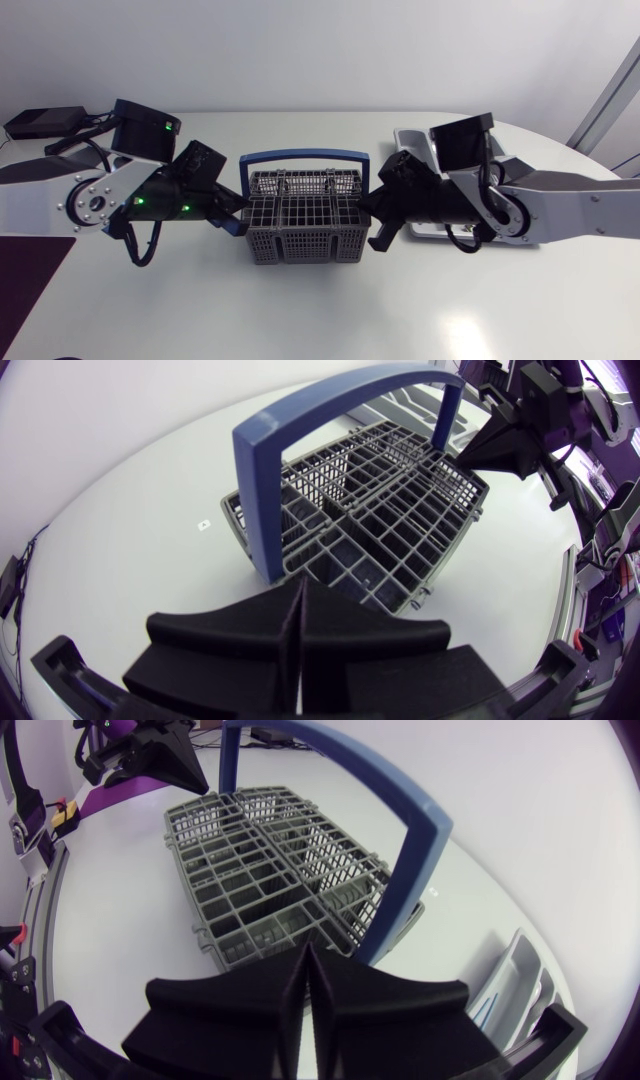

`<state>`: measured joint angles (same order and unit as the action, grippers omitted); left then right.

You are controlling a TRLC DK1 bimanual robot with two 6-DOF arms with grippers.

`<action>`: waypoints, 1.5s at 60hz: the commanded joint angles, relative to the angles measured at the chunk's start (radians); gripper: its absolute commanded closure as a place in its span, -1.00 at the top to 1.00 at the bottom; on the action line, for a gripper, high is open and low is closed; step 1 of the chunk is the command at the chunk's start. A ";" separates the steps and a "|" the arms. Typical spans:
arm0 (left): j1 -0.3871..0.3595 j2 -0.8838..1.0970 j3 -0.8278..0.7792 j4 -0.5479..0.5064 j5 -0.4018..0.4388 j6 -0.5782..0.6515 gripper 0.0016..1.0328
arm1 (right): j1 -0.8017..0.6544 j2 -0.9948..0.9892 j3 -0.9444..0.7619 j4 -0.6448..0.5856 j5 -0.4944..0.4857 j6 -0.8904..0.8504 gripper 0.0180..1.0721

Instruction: Unload the cutlery basket into the drawer organizer.

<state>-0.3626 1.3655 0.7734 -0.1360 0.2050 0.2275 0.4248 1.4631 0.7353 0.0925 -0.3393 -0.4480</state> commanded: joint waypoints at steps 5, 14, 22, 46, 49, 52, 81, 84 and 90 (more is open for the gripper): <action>-0.007 0.081 0.021 0.030 0.008 -0.020 -0.93 | 0.008 0.068 0.015 0.027 0.022 0.012 -0.89; -0.016 0.089 0.027 0.033 0.008 -0.022 -0.93 | 0.008 0.045 0.010 0.036 0.020 0.014 -0.89; -0.019 0.069 0.040 0.024 0.008 -0.022 -0.93 | 0.006 -0.001 0.012 0.029 0.020 0.017 -0.89; 0.004 -0.177 0.018 -0.040 0.024 -0.039 -0.93 | 0.011 -0.230 -0.045 -0.010 0.017 0.046 -0.89; 0.017 -0.215 0.004 -0.037 0.022 -0.039 -0.93 | 0.011 -0.265 -0.063 -0.005 0.033 0.046 -0.89; 0.034 -0.249 -0.006 -0.037 0.024 -0.040 -0.83 | 0.005 -0.299 -0.091 0.015 0.062 0.046 -0.88; 0.189 -0.437 -0.102 -0.014 0.022 -0.019 0.92 | -0.212 -0.618 -0.269 0.039 0.161 0.011 0.92; 0.208 -0.456 -0.109 -0.011 0.024 -0.014 0.93 | -0.236 -0.649 -0.283 0.038 0.163 0.003 0.92; 0.238 -0.485 -0.121 -0.008 0.025 -0.011 0.93 | -0.304 -0.688 -0.307 0.036 0.161 0.003 0.92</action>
<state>-0.1467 0.9070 0.6846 -0.1551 0.2241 0.2096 0.1627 0.8043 0.4641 0.1314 -0.1848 -0.4343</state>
